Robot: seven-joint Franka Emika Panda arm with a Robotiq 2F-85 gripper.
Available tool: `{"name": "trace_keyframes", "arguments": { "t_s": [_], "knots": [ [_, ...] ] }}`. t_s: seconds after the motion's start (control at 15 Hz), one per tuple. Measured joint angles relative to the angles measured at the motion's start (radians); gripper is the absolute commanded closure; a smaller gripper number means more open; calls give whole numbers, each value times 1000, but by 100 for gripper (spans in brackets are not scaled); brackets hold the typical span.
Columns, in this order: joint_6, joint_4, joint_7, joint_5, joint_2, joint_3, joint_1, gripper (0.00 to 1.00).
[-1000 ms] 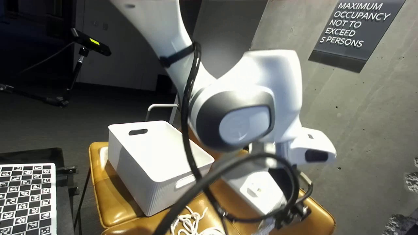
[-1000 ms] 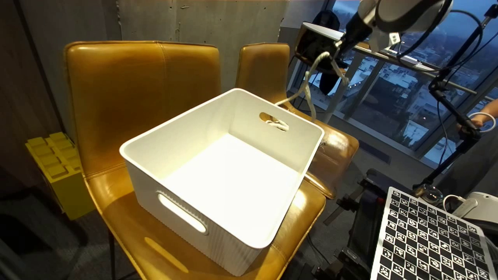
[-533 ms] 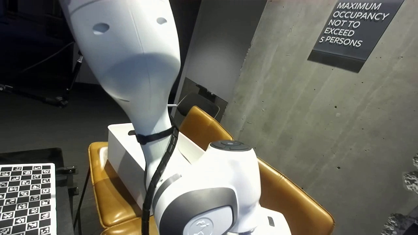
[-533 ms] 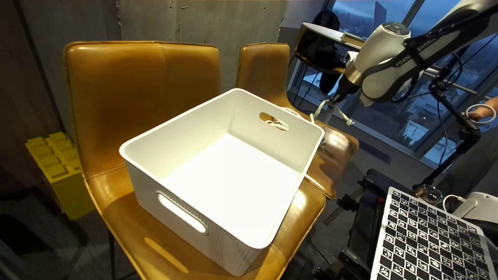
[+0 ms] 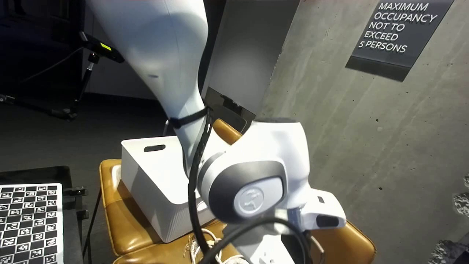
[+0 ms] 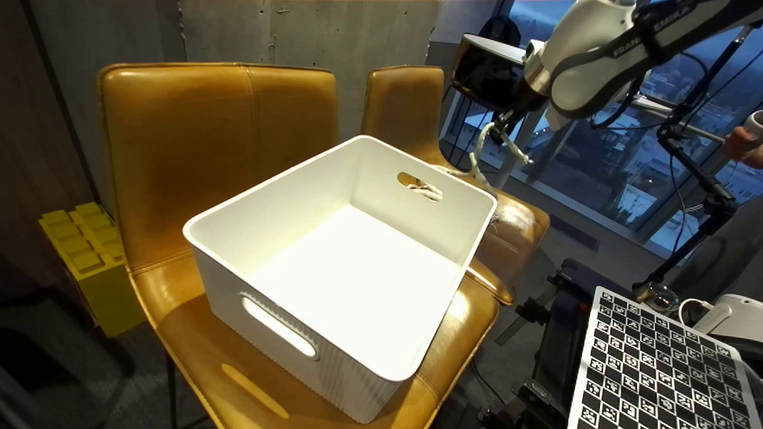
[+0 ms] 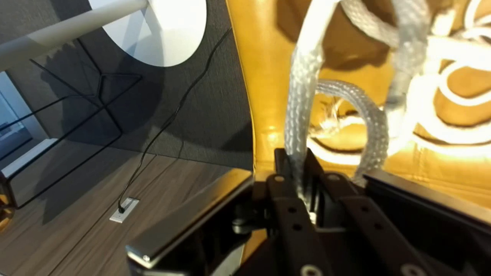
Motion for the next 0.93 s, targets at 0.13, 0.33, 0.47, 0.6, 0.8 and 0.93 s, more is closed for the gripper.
{"name": "trace_keyframes", "arguments": {
  "t_s": [0.13,0.33,0.47,0.6,0.8,0.93],
  "knots": [
    [-62,-2,-11,40,-99,59,-18,97],
    [-155,-3,-39,115,-242,129,-36,97],
    [-214,-3,-59,166,-325,158,-37,97],
    [-264,-3,-80,206,-387,176,-37,97],
    [-303,-11,-100,233,-428,179,-37,97],
    [-309,-21,-105,237,-431,178,-38,97]
  ]
}}
